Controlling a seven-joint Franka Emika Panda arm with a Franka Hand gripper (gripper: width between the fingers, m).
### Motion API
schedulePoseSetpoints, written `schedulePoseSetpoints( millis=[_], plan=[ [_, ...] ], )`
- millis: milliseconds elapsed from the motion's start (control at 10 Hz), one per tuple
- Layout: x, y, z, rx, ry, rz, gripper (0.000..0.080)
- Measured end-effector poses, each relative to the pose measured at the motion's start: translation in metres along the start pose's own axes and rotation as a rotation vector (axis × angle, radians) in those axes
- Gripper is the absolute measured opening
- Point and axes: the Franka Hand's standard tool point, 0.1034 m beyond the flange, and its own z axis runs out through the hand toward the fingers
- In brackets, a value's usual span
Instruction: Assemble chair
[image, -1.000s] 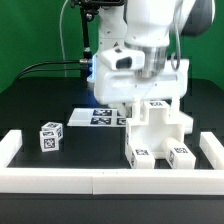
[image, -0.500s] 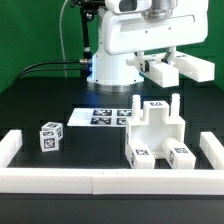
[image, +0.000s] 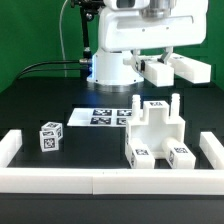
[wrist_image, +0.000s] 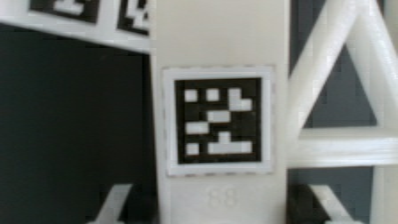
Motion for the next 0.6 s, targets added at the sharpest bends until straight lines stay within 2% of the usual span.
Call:
schedulePoseSetpoints(
  millis=[100, 200, 300, 500, 600],
  plan=[
    [0.014, 0.007, -0.019, 0.005, 0.012, 0.013, 0.0287],
    [0.026, 0.014, -0.028, 0.000, 0.032, 0.021, 0.0287],
    [0.037, 0.021, -0.030, 0.006, 0.040, 0.012, 0.0287],
    [0.057, 0.045, -0.022, -0.021, 0.031, -0.018, 0.0287],
    [0.063, 0.054, -0.019, -0.020, 0.020, -0.062, 0.0287]
  ],
)
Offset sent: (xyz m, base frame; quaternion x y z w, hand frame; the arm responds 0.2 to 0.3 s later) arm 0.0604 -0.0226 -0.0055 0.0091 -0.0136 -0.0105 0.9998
